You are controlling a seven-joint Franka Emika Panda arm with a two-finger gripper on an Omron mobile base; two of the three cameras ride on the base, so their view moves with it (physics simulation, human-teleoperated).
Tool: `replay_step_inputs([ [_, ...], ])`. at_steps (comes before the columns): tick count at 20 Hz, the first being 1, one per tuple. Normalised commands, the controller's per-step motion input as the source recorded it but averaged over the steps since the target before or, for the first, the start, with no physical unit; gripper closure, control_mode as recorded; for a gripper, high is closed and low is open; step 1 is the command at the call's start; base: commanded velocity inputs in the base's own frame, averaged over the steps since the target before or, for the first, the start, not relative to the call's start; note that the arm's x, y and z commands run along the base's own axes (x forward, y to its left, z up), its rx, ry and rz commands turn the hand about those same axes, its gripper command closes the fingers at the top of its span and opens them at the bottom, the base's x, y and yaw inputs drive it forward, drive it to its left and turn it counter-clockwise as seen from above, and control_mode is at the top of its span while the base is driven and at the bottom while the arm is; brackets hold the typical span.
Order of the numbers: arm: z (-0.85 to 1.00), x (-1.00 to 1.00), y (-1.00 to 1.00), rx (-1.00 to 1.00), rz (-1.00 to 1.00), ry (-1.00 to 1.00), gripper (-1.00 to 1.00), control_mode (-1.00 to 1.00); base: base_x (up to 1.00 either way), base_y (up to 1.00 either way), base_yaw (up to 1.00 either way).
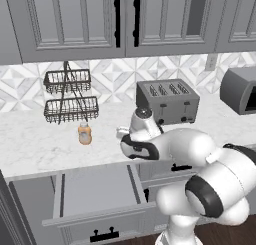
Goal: Pick the dish brush from the drawer and place it on the counter.
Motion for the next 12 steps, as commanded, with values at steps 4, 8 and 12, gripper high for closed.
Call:
replay_step_inputs([
  [4,0.99,-0.4,-0.23,0.0,-0.02,-0.1,-1.0,-1.0,0.0,0.0,0.0],
  [8,1.0,-0.43,-0.11,0.0,0.0,-0.06,-1.0,-1.0,0.0,0.0,0.0],
  [12,0.88,-0.58,-0.18,0.0,0.0,-0.12,-1.0,-1.0,0.0,0.0,0.0],
])
